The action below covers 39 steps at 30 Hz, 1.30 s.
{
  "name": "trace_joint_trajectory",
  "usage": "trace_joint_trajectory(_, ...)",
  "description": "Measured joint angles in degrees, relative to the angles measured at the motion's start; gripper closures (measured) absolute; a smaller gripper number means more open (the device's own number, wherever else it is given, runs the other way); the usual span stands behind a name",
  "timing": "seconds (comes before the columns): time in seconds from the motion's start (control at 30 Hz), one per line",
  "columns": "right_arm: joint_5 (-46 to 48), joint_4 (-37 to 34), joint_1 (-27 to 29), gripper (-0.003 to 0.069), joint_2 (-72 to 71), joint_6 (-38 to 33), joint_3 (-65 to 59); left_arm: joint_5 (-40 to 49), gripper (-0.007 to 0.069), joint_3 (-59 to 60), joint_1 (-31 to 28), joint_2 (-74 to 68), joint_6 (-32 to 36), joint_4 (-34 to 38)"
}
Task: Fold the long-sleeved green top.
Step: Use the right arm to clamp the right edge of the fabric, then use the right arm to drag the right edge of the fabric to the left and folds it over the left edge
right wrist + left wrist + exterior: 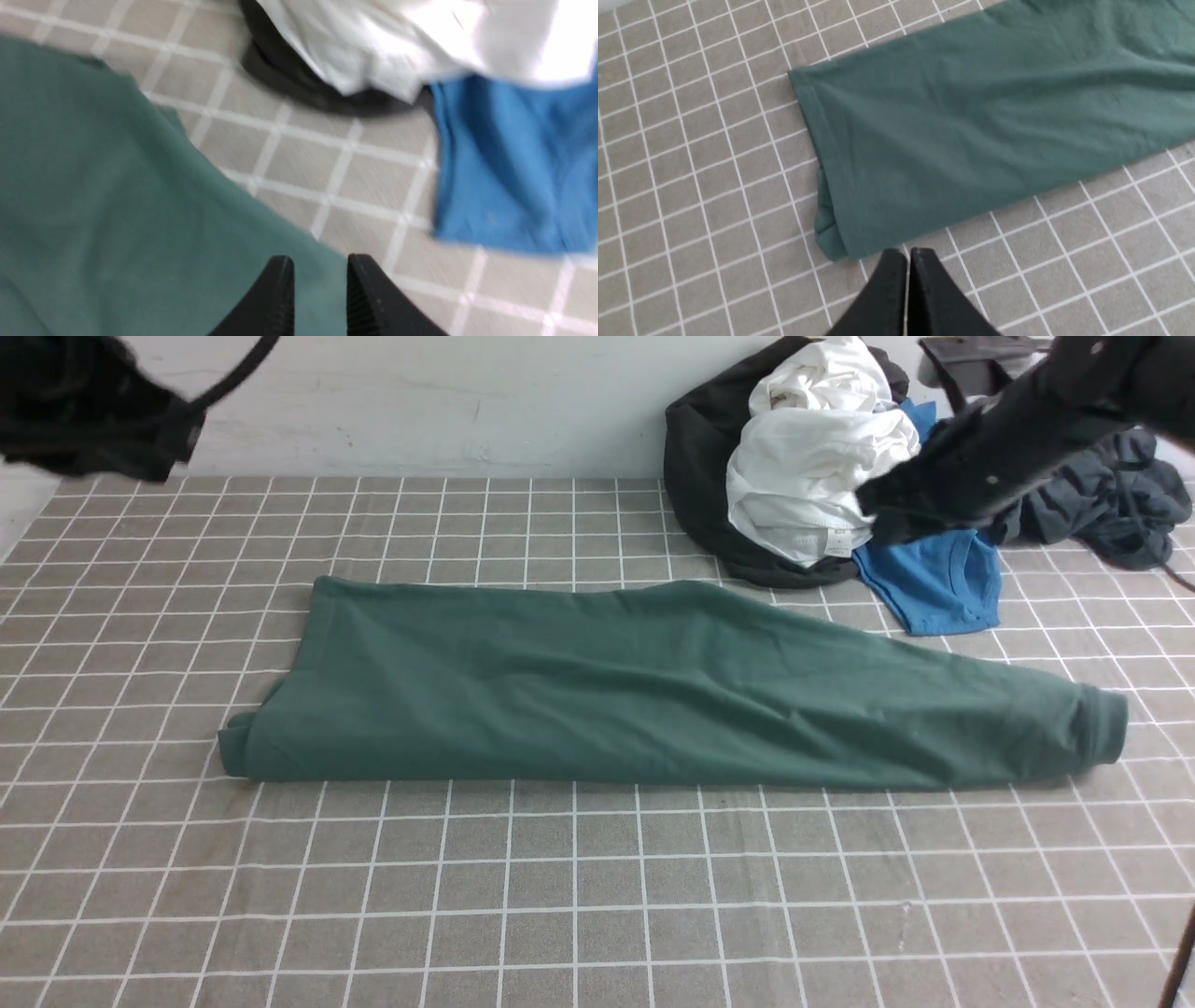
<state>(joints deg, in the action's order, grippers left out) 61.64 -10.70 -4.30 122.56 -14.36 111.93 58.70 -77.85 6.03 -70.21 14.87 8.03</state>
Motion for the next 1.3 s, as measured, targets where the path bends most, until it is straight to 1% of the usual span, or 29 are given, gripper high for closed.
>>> trace_joint_trajectory(0.03, 3.5, 3.1, 0.9, 0.0468, -0.2, 2.0, -0.5, -2.5, 0.0632, 6.2, 0.0, 4.3, -0.2, -0.4)
trace_joint_trajectory(0.07, 5.1, 4.8, 1.2, 0.0459, -0.3, 2.6, -0.8, -4.4, 0.0632, 8.6, 0.0, 6.7, -0.4, -0.8)
trace_joint_trajectory(0.1, 7.3, 8.2, 2.5, 0.0416, -0.3, 4.9, -2.3, -8.9, 0.0632, 18.0, -0.1, 12.0, -0.8, -1.6)
trace_joint_trajectory(0.17, 8.5, 11.5, 4.0, 0.0352, -0.1, 7.3, -5.1, -13.3, 0.0632, 27.1, -0.1, 17.4, -2.0, -2.4)
trace_joint_trajectory(0.2, 8.8, 13.3, 5.0, 0.0303, 0.0, 8.5, -6.6, -14.8, 0.0632, 31.8, -0.2, 20.1, -3.0, -2.6)
trace_joint_trajectory(0.23, 8.8, 14.4, 5.4, 0.0270, 0.1, 9.0, -7.5, -15.3, 0.0632, 34.4, -0.2, 21.4, -3.7, -2.7)
trace_joint_trajectory(0.27, 8.8, 14.8, 5.7, 0.0253, 0.1, 9.2, -8.0, -15.4, 0.0632, 35.6, -0.2, 22.0, -3.9, -2.7)
trace_joint_trajectory(0.3, 8.3, 15.8, 7.1, 0.0183, 0.1, 9.8, -9.8, -15.2, 0.0632, 39.9, -0.2, 24.0, -4.4, -2.7)
trace_joint_trajectory(0.33, 8.1, 16.0, 7.7, 0.0162, 0.1, 9.9, -10.2, -14.9, 0.0632, 41.1, -0.2, 24.4, -4.5, -2.7)
trace_joint_trajectory(0.37, 7.3, 16.1, 8.4, 0.0125, 0.1, 10.0, -10.9, -14.6, 0.0632, 43.0, -0.2, 24.9, -4.6, -2.8)
trace_joint_trajectory(0.4, 6.3, 16.0, 9.1, 0.0102, 0.1, 10.2, -11.4, -14.2, 0.0632, 44.4, -0.2, 25.0, -4.7, -2.8)
trace_joint_trajectory(0.47, 5.1, 15.2, 10.3, 0.0078, 0.4, 10.3, -11.8, -13.8, 0.0632, 46.0, -0.2, 25.1, -4.9, -2.8)
trace_joint_trajectory(0.57, 4.3, 13.0, 11.3, 0.0076, 1.5, 10.3, -12.0, -13.9, 0.0632, 46.6, -0.2, 25.1, -4.9, -2.8)
trace_joint_trajectory(0.63, 4.1, 9.5, 11.7, 0.0104, 3.6, 9.4, -12.2, -15.2, 0.0632, 46.6, -0.2, 25.2, -4.9, -2.8)
trace_joint_trajectory(0.73, 4.0, 3.4, 12.0, 0.0196, 6.0, 7.0, -12.3, -17.1, 0.0632, 46.6, -0.2, 25.2, -4.9, -2.7)
trace_joint_trajectory(0.77, 4.0, 2.3, 12.0, 0.0251, 6.0, 5.9, -12.2, -18.0, 0.0632, 46.6, -0.2, 25.2, -4.9, -2.7)
trace_joint_trajectory(0.8, 4.0, 1.9, 12.0, 0.0272, 6.0, 5.7, -12.2, -18.1, 0.0632, 46.6, -0.2, 25.2, -4.9, -2.7)
trace_joint_trajectory(0.87, 4.6, 0.8, 12.0, 0.0412, 6.0, 4.1, -11.8, -18.7, 0.0632, 46.6, -0.2, 25.2, -4.9, -2.7)
trace_joint_trajectory(0.97, 6.9, 2.6, 12.0, 0.0582, 5.9, 3.4, -10.1, -18.7, 0.0632, 46.6, -0.2, 25.2, -4.9, -2.7)
trace_joint_trajectory(1.0, 8.0, 4.2, 12.1, 0.0606, 5.5, 3.3, -9.1, -18.7, 0.0632, 46.6, -0.2, 25.2, -4.9, -2.7)
trace_joint_trajectory(1.03, 8.0, 4.2, 12.1, 0.0608, 5.5, 3.3, -8.8, -18.7, 0.0632, 46.6, -0.2, 25.2, -4.9, -2.7)
trace_joint_trajectory(1.07, 8.7, 7.5, 12.1, 0.0613, 4.8, 3.5, -6.5, -18.7, 0.0632, 46.6, -0.2, 25.2, -4.9, -2.5)
trace_joint_trajectory(1.1, 8.8, 8.0, 12.2, 0.0613, 4.7, 3.6, -6.3, -18.7, 0.0632, 46.6, -0.2, 25.2, -5.0, -2.5)
trace_joint_trajectory(1.13, 8.8, 11.9, 12.6, 0.0613, 3.1, 5.1, -4.1, -18.7, 0.0632, 46.6, -0.2, 25.2, -5.0, -2.0)
trace_joint_trajectory(1.2, 9.0, 15.5, 13.4, 0.0613, 0.3, 8.3, -1.5, -18.7, 0.0632, 46.6, -0.2, 25.2, -5.0, -0.6)
trace_joint_trajectory(1.23, 9.0, 15.8, 13.5, 0.0613, -0.3, 8.6, -0.9, -18.7, 0.0632, 46.6, -0.2, 25.2, -5.0, -0.4)
trace_joint_trajectory(1.27, 9.2, 15.8, 13.9, 0.0613, -2.3, 10.6, 0.7, -18.7, 0.0632, 46.6, -0.2, 25.2, -5.1, 0.5)
trace_joint_trajectory(1.3, 9.3, 14.0, 14.0, 0.0613, -4.7, 12.1, 2.1, -18.7, 0.0632, 46.6, -0.2, 25.2, -5.1, 1.3)
